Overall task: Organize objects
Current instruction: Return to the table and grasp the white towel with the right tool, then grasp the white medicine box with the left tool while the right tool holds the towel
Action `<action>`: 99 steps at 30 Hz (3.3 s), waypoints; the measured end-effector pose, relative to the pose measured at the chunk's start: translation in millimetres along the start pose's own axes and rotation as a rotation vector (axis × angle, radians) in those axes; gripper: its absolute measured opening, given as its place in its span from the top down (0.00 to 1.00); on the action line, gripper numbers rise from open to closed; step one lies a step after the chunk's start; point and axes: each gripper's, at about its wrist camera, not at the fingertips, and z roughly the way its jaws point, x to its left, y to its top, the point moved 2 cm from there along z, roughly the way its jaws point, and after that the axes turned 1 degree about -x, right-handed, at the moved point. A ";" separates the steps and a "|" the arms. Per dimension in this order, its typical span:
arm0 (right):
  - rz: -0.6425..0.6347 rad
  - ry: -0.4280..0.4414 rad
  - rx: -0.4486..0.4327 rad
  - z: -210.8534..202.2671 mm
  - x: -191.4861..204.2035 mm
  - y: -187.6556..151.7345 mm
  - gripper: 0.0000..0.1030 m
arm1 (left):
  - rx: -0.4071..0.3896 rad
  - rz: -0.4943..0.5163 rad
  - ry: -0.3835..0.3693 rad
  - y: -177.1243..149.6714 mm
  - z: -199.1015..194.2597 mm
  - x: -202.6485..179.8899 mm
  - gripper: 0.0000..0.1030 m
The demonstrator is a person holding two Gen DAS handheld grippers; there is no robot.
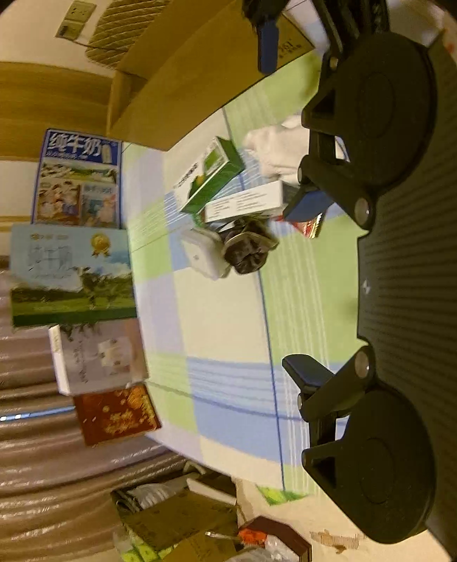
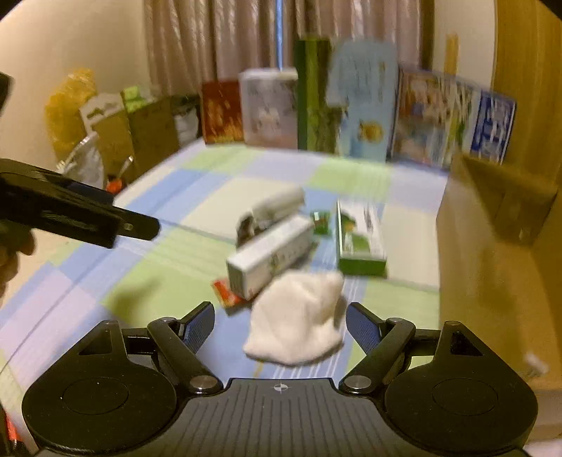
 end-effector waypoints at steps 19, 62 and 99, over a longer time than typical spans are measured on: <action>0.020 0.030 0.119 73.1 -20.3 -8.8 0.29 | 0.048 -0.024 -0.035 7.6 43.8 -8.4 0.23; 0.193 0.000 0.182 -17.5 -34.7 -32.8 0.68 | 0.158 0.076 -0.181 -58.3 1.9 -86.4 0.73; 0.207 -0.024 0.172 -13.1 -33.2 -25.2 0.68 | 0.172 0.085 -0.163 -37.5 26.7 -89.1 0.80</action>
